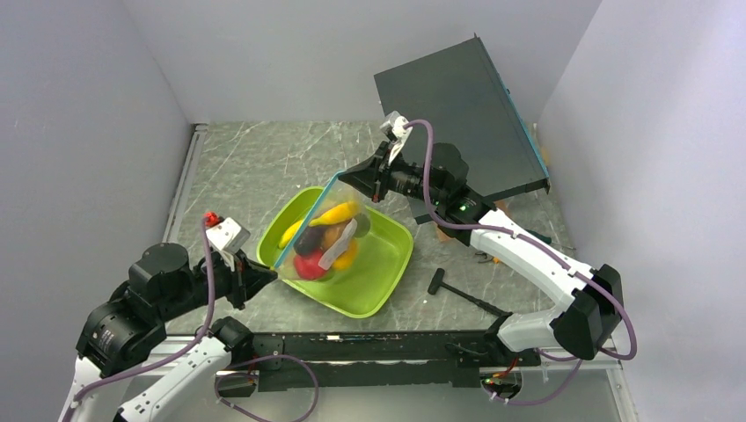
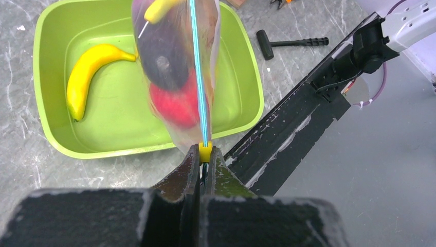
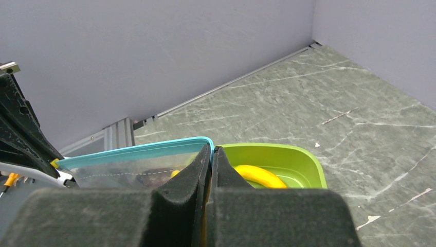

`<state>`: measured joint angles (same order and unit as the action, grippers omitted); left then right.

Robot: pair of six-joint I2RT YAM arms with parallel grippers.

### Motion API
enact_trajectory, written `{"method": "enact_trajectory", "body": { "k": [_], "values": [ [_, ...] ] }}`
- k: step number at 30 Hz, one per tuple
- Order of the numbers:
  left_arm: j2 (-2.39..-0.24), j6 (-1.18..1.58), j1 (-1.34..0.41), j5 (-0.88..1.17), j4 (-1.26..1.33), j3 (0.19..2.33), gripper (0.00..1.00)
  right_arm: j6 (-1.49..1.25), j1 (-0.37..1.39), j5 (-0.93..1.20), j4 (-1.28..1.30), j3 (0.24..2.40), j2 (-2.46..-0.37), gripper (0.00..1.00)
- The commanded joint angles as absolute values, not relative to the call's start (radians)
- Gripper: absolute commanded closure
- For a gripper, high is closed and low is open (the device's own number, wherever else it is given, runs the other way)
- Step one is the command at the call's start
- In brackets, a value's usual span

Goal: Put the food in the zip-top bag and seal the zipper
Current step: Zip the zipper food storage bag, then place the zipper food storage bag at the center of the board.

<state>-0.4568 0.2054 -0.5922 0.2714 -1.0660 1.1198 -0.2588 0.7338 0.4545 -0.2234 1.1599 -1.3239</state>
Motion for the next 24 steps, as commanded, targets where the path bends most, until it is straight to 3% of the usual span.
{"method": "enact_trajectory", "body": {
  "k": [1, 5, 6, 9, 11, 12, 16, 24],
  "values": [
    [-0.425, 0.234, -0.592, 0.28, -1.137, 1.112, 1.0, -0.253, 0.699, 0.374, -0.348, 1.19, -1.307, 1.0],
    [-0.437, 0.235, -0.592, 0.296, -1.123, 1.118, 0.98, -0.256, 0.701, 0.426, -0.355, 1.191, -1.305, 1.0],
    [-0.447, 0.234, -0.591, 0.303, -1.119, 1.126, 0.88, -0.257, 0.701, 0.454, -0.363, 1.187, -1.302, 1.0],
    [-0.49, 0.221, -0.592, 0.301, -1.102, 1.168, 0.45, -0.244, 0.706, 0.549, -0.336, 1.198, -1.305, 1.0],
    [-0.528, 0.207, -0.592, 0.261, -1.095, 1.219, 0.05, -0.241, 0.713, 0.615, -0.327, 1.206, -1.309, 1.0],
    [-0.552, 0.195, -0.592, 0.23, -1.095, 1.246, 0.01, -0.249, 0.713, 0.64, -0.325, 1.208, -1.311, 1.0],
    [-0.646, 0.151, -0.591, 0.09, -1.077, 1.361, 0.0, -0.271, 0.716, 0.682, -0.306, 1.223, -1.318, 1.0],
    [-0.787, 0.071, -0.592, 0.076, -0.902, 1.456, 0.0, -0.29, 0.724, 0.737, -0.293, 1.242, -1.325, 1.0]
  ]
}}
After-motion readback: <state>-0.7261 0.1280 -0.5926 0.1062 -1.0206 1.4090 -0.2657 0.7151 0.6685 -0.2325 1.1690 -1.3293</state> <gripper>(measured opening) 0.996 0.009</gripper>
